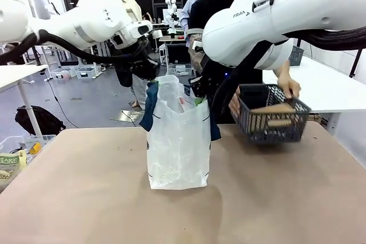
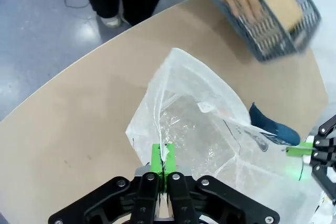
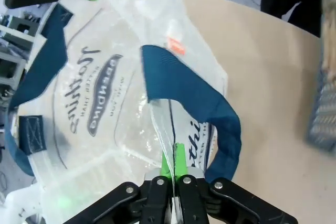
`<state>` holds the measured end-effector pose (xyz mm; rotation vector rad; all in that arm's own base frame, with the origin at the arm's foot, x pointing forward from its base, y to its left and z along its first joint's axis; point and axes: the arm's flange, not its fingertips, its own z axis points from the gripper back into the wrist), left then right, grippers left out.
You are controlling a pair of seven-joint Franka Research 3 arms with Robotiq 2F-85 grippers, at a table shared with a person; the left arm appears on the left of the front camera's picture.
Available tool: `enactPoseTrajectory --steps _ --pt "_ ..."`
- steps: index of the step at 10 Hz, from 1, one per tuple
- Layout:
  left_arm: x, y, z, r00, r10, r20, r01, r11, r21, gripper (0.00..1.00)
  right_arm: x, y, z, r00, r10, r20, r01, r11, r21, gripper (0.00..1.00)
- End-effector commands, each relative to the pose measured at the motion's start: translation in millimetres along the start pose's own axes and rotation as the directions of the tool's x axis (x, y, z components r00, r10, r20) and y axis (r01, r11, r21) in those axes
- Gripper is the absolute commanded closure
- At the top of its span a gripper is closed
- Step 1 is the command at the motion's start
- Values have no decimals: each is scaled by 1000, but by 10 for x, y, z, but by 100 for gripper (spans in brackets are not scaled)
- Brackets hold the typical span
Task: Transfer purchased items from the store into the shopping bag.
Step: Open the Reusable shopping bag in the center of the table.
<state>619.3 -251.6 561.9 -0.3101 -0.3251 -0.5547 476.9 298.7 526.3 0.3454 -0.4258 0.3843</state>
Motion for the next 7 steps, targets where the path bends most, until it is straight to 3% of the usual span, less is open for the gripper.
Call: enactPoseTrajectory --steps 1,4,5,7 --pt "-355 227 267 995 94 30 -95 995 40 100 -75 -92 43 998 -53 26 54 998 -42 100" --pt "-823 537 535 1000 32 -1 -32 998 50 100 -38 -197 66 995 -94 34 96 994 -52 100" --pt "-1008 656 583 998 56 -18 -55 996 65 100 -40 -215 66 993 -110 32 111 992 -55 100" --pt "-1160 842 571 999 38 -34 -36 998 52 100 -16 -238 90 991 -126 38 129 989 -67 100"
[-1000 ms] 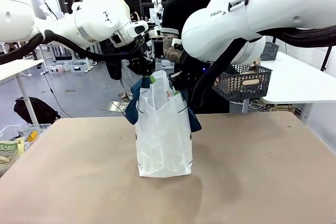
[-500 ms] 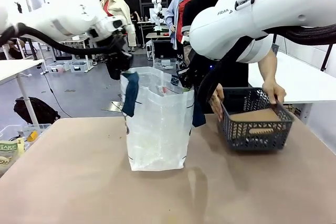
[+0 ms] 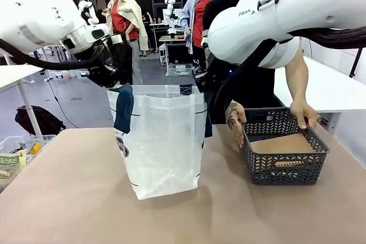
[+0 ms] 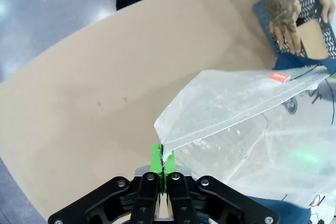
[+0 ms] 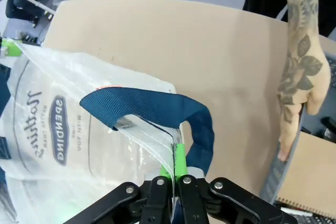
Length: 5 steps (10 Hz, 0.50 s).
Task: Transfer purchased items from the store into the shopping bag.
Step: Open the Reusable shopping bag in the center of the table.
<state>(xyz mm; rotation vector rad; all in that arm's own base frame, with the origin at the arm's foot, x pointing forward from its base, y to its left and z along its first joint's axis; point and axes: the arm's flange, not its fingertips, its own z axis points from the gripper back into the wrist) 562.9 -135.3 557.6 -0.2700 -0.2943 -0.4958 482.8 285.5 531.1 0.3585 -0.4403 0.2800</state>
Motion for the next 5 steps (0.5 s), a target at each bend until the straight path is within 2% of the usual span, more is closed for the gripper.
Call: enactPoseTrajectory --steps 1,2,3,5 --pt "-98 243 -15 999 -38 -3 38 999 9 100 -23 -123 16 1000 -30 6 31 998 -62 100" --pt "-37 250 -79 998 -58 -4 58 998 -5 100 5 -93 -6 1000 -24 -1 24 997 -77 100" --pt "-42 28 -42 1000 -13 -7 13 1000 -8 100 -4 13 -4 1000 -7 -1 7 1000 1 100" --pt "-42 28 -42 1000 -13 -7 13 1000 -8 100 -4 13 -4 1000 -7 -1 7 1000 1 100"
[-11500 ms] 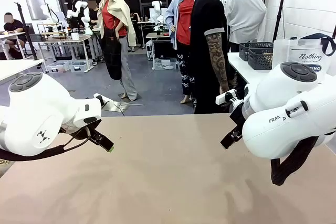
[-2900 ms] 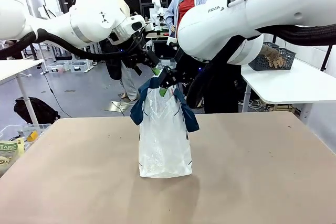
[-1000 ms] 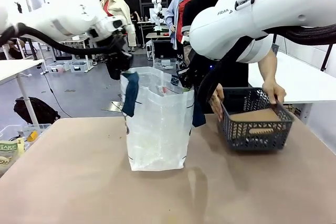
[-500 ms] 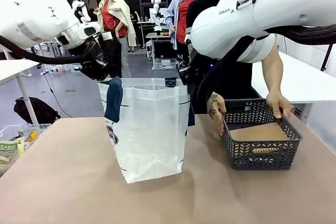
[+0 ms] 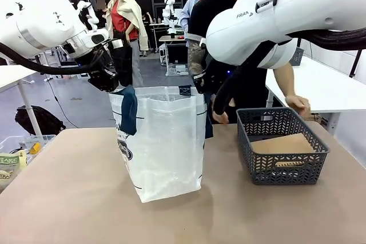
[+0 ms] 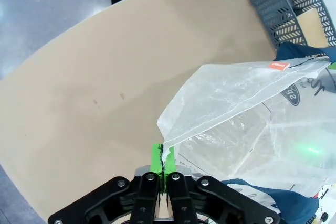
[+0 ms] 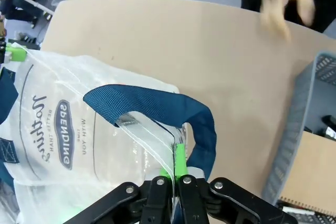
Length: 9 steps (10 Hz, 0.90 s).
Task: Transfer purchased items from the store into the shopping bag.
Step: Open the Reusable shopping bag in the center of the table, then move the Reusable shopping bag to the right side of the table.
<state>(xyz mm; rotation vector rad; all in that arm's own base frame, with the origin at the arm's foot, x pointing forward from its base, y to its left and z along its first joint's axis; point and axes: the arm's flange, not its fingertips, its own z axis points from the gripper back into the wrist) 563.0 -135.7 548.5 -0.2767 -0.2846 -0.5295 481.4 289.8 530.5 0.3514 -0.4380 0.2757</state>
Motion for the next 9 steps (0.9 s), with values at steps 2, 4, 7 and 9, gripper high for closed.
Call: enactPoseTrajectory --steps 2,4,7,9 --pt "-15 14 44 1000 17 4 -17 1000 6 100 3 -29 14 1000 -4 2 4 1000 8 100" --pt "-15 14 44 1000 17 4 -17 1000 6 100 3 -29 14 1000 -4 2 4 1000 8 100" --pt "-15 14 44 1000 17 4 -17 1000 6 100 3 -29 14 1000 -4 2 4 1000 8 100" --pt "-15 14 44 1000 17 4 -17 1000 6 100 3 -29 14 1000 -4 2 4 1000 8 100"
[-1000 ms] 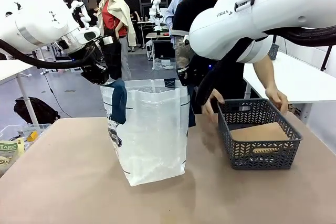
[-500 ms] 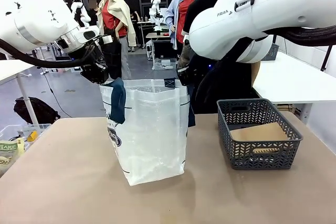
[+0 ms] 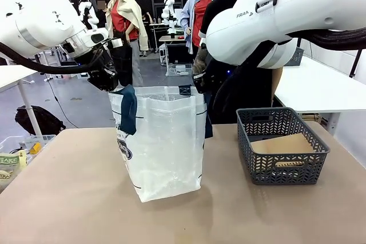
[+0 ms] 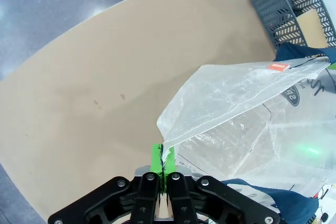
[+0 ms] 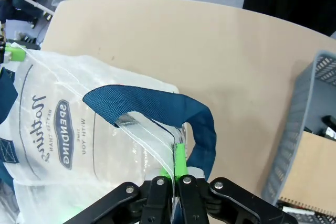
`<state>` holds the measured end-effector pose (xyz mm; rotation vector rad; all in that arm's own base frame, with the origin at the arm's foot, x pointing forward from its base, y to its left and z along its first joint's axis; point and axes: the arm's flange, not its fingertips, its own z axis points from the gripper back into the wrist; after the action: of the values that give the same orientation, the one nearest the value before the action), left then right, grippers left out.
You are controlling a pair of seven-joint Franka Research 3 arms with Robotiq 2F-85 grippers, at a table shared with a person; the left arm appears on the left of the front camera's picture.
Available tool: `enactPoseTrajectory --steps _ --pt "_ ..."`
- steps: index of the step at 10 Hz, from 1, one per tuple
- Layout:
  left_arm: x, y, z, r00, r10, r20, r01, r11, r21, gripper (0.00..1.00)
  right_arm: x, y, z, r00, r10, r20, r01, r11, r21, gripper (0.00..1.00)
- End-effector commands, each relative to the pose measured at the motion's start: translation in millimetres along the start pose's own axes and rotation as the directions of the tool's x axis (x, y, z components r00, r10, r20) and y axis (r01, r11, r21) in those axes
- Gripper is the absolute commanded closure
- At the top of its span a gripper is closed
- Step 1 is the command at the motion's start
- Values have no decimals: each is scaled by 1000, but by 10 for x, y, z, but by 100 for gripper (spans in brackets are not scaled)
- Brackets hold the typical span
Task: Transfer purchased items from the store into the shopping bag.
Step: Move the Reusable shopping bag to the right side of the table.
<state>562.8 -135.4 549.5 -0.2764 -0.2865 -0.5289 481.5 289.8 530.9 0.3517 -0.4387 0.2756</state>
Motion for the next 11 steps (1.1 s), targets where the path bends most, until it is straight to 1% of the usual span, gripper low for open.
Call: enactPoseTrajectory --steps 1,11 --pt "-15 14 34 1000 17 2 -17 1000 5 100 0 -29 11 1000 -4 1 4 1000 8 100" --pt "-15 14 34 1000 17 2 -17 1000 5 100 0 -29 11 1000 -4 1 4 1000 8 100"
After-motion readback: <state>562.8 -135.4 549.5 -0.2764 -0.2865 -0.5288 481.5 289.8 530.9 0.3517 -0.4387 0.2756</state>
